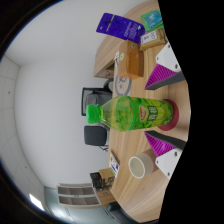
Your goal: Pour water
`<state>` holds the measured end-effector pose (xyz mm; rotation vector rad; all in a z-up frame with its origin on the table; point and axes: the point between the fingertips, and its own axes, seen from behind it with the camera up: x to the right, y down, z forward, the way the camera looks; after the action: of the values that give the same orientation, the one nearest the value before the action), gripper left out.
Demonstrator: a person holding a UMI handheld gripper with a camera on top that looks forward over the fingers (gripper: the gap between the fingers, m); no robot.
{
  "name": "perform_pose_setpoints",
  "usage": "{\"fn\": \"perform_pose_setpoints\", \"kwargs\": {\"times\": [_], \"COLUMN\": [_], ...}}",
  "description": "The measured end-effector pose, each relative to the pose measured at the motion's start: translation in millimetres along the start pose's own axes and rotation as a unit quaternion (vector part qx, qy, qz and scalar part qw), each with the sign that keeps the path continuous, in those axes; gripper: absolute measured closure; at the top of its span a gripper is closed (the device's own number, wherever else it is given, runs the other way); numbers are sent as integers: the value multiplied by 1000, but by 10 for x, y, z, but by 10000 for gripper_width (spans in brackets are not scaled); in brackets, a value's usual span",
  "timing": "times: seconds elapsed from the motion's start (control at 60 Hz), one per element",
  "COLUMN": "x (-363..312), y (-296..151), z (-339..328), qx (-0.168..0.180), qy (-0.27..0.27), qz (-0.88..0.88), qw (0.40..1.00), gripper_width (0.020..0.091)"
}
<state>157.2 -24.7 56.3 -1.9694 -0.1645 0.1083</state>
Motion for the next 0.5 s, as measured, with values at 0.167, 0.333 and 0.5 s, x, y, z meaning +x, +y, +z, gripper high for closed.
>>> {"fn": "perform_pose_setpoints", "kwargs": {"times": [0.167,0.333,0.5], "x": [-104,-286,-361], "y": [12,-170,-387], "z": [-659,-1305,-1773], "qx": [-32,-50,-48], "qy": [28,60,98], "qz": [56,96,69], "qw": [998,992,992], "gripper_width": [290,290,287]}}
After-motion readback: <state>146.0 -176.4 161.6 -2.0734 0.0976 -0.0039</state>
